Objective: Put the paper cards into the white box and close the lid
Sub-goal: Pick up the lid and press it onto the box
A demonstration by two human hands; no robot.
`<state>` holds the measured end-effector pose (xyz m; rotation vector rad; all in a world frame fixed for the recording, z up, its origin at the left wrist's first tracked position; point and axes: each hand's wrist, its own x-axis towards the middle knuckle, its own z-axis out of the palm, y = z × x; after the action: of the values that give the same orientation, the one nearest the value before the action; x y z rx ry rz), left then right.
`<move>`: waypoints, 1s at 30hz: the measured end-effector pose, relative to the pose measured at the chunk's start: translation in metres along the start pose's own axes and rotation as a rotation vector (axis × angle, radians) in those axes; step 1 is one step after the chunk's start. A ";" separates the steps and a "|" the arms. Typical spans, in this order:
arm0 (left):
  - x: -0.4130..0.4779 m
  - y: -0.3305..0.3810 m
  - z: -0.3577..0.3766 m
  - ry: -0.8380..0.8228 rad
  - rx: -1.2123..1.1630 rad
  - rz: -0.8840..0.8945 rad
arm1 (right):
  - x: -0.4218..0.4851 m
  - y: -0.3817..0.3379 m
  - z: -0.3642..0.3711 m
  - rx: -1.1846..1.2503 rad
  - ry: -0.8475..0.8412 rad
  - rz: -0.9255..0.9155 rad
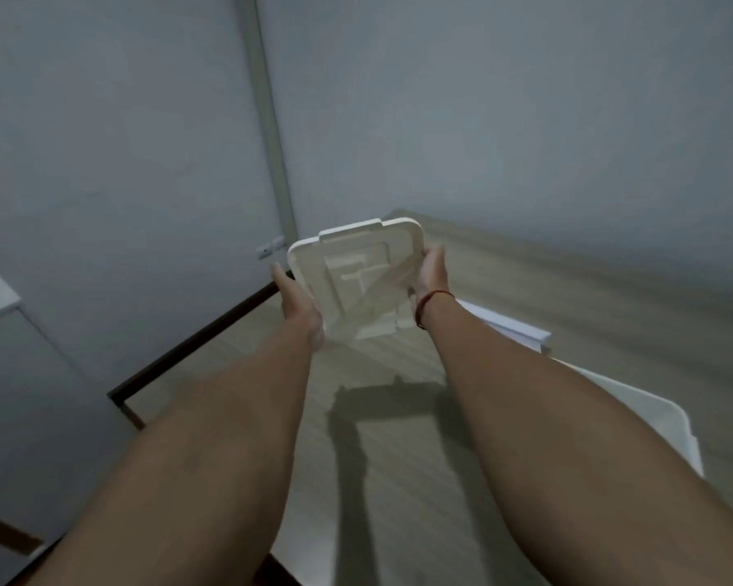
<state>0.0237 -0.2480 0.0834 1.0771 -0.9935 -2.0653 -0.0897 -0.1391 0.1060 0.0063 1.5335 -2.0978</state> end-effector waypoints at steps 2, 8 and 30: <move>-0.007 0.010 0.010 -0.090 -0.084 0.027 | -0.005 -0.016 -0.002 0.161 0.011 -0.014; -0.017 0.013 0.015 -0.242 0.119 -0.106 | -0.005 -0.033 -0.032 0.333 0.060 -0.003; -0.031 -0.084 0.138 -0.120 0.270 -0.001 | -0.029 -0.064 -0.169 -0.040 0.617 -0.159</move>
<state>-0.0929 -0.1317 0.0810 1.0942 -1.3626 -2.0571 -0.1432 0.0364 0.1119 0.5834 1.9731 -2.3163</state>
